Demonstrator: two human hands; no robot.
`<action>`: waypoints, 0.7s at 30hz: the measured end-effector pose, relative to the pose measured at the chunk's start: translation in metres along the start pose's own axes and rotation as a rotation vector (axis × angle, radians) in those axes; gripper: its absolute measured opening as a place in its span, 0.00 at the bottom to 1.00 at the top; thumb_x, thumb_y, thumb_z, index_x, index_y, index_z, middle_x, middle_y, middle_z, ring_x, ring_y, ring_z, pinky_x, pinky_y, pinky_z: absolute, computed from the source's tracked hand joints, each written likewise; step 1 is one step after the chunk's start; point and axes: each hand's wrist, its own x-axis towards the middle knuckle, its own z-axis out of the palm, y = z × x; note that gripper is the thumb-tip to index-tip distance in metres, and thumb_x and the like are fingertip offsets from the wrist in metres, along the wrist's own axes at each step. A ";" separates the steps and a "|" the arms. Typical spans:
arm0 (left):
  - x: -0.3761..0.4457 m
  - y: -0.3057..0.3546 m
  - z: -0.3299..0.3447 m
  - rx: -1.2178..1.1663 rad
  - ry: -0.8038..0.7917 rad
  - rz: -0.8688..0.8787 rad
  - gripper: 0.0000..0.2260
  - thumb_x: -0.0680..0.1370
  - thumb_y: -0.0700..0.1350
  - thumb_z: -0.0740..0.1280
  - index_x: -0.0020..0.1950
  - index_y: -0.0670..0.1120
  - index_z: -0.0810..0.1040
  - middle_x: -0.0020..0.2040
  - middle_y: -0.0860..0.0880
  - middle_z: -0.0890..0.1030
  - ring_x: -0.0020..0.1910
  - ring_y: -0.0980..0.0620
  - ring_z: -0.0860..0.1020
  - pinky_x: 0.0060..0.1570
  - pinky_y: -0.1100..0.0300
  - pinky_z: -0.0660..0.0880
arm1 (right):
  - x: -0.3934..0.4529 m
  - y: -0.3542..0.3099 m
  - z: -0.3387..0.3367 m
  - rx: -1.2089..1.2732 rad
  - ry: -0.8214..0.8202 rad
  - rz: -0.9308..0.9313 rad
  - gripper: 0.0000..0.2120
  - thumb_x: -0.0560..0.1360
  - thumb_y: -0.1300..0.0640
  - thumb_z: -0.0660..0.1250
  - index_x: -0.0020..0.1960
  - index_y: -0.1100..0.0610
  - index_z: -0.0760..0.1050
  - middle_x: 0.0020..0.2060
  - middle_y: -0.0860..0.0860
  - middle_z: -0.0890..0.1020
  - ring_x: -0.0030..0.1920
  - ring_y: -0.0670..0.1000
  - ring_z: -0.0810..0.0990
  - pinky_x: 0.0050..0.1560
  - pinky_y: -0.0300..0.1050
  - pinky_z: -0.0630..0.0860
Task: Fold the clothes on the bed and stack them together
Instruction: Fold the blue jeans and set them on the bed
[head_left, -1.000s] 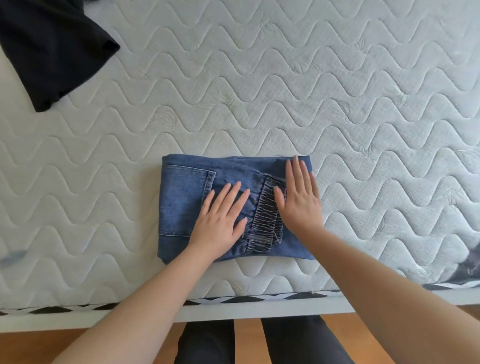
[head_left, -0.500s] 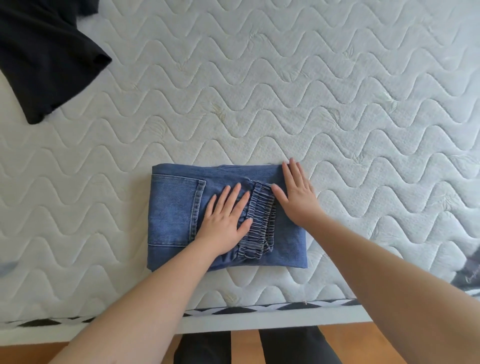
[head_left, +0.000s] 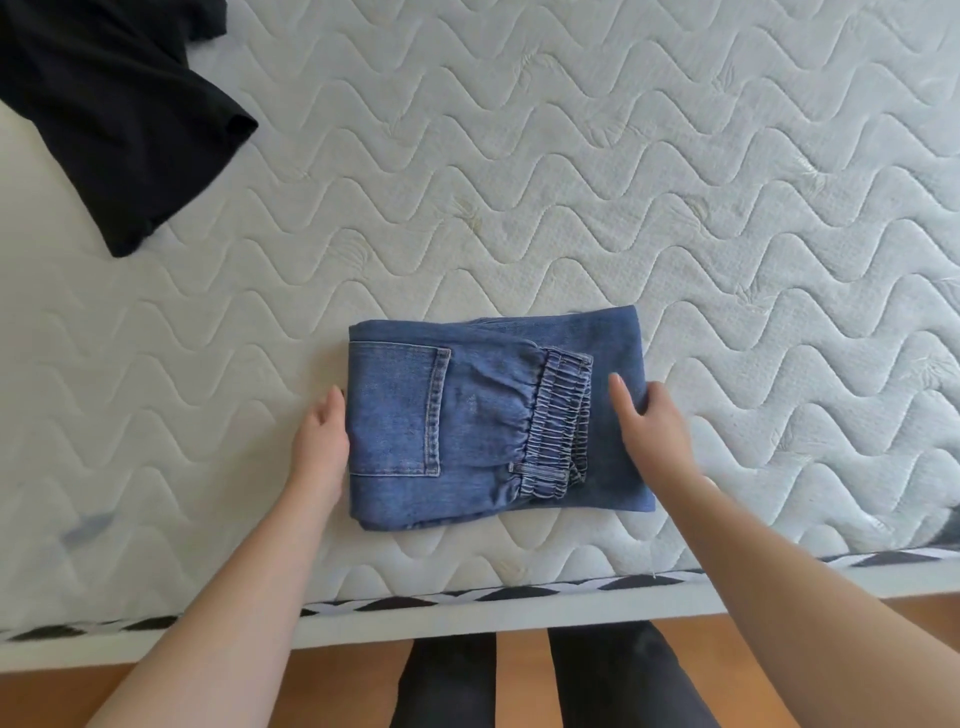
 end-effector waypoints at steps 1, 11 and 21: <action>0.005 -0.001 -0.001 -0.070 -0.072 -0.093 0.27 0.79 0.65 0.58 0.70 0.48 0.73 0.66 0.47 0.78 0.65 0.46 0.76 0.69 0.47 0.69 | -0.001 -0.002 0.001 0.004 -0.009 -0.016 0.23 0.71 0.28 0.60 0.45 0.48 0.69 0.40 0.43 0.78 0.40 0.39 0.75 0.34 0.39 0.65; 0.006 0.001 0.001 -0.159 -0.274 -0.035 0.22 0.80 0.64 0.59 0.66 0.52 0.77 0.64 0.53 0.79 0.64 0.54 0.76 0.70 0.47 0.68 | -0.008 -0.013 0.012 0.110 -0.164 -0.084 0.29 0.58 0.29 0.75 0.54 0.41 0.74 0.44 0.33 0.82 0.46 0.35 0.80 0.46 0.35 0.74; -0.016 -0.002 0.002 -0.080 -0.308 0.165 0.28 0.71 0.55 0.73 0.67 0.57 0.64 0.60 0.55 0.78 0.57 0.56 0.78 0.58 0.53 0.74 | -0.008 -0.017 0.021 0.091 -0.117 -0.124 0.35 0.61 0.37 0.78 0.63 0.42 0.67 0.48 0.32 0.77 0.47 0.33 0.75 0.44 0.32 0.69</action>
